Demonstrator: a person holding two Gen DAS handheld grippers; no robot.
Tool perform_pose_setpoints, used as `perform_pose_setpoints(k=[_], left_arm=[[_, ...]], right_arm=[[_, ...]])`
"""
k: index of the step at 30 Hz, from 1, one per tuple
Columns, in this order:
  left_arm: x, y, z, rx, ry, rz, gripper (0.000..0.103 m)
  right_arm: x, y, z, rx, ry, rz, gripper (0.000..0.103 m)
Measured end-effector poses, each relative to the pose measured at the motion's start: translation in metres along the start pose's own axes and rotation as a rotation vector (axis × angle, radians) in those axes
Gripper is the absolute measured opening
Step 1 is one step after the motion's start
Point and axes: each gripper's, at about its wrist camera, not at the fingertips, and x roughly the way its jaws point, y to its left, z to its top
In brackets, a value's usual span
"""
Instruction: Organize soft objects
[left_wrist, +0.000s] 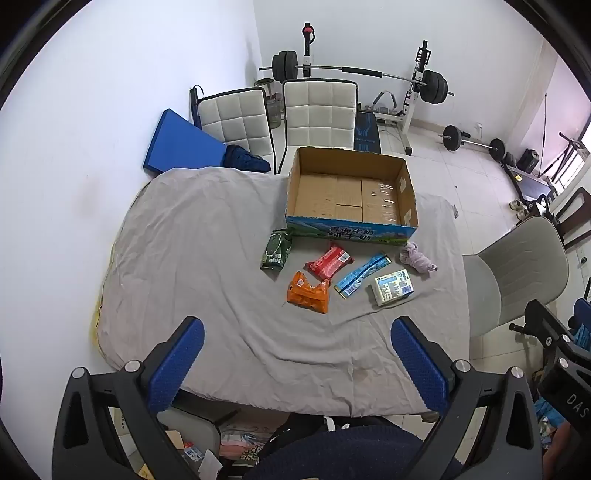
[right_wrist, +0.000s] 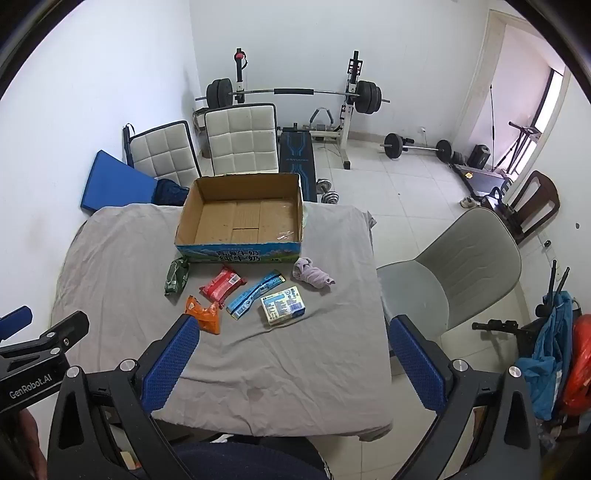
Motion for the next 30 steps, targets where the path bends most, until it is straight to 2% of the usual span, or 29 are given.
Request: perform_pose_setpoints(k=[20, 30], left_arm=[[-0.004, -0.0053, 0.0045, 0.02, 0.0, 0.0, 0.103], [-0.0067, -0.0074, 0.0015, 0.024, -0.027, 0.003, 0.103]], right_arm=[[-0.0003, -0.0016, -0.0015, 0.001, 0.005, -0.003, 0.103], [0.003, -0.003, 0.0006, 0.0, 0.003, -0.004, 0.103]])
